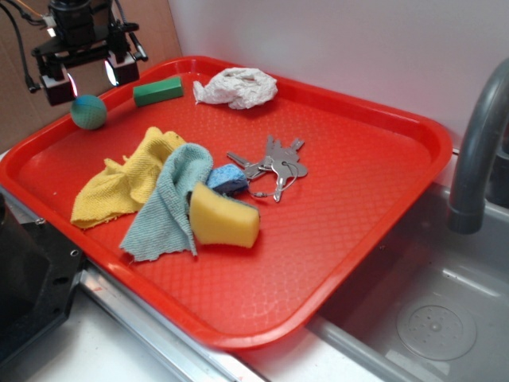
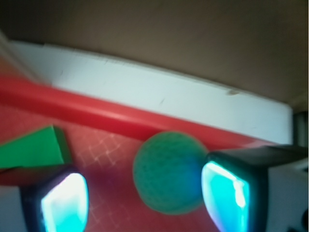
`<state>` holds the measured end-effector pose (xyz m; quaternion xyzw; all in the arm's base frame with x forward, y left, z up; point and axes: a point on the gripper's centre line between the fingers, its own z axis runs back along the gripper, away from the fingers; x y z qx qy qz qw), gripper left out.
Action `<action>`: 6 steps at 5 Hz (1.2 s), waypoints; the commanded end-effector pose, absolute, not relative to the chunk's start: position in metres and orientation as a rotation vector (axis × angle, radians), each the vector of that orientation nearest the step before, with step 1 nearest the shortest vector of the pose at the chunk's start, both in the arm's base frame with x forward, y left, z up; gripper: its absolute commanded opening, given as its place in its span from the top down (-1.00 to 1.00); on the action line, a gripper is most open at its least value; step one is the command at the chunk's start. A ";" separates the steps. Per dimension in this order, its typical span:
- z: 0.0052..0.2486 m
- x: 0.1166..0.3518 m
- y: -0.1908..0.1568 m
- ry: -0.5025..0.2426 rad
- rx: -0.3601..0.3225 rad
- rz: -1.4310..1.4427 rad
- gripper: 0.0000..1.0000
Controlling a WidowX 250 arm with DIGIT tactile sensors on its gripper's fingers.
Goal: Grab the green ball.
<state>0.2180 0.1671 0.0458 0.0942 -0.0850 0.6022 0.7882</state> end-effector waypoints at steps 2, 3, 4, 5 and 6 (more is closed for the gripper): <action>0.058 0.187 0.176 -0.158 0.265 1.330 0.69; 0.065 0.175 0.174 -0.163 0.293 1.381 1.00; 0.058 0.171 0.176 -0.123 0.323 1.394 1.00; 0.055 0.170 0.175 -0.120 0.321 1.388 1.00; 0.069 0.180 0.160 -0.190 0.262 1.299 1.00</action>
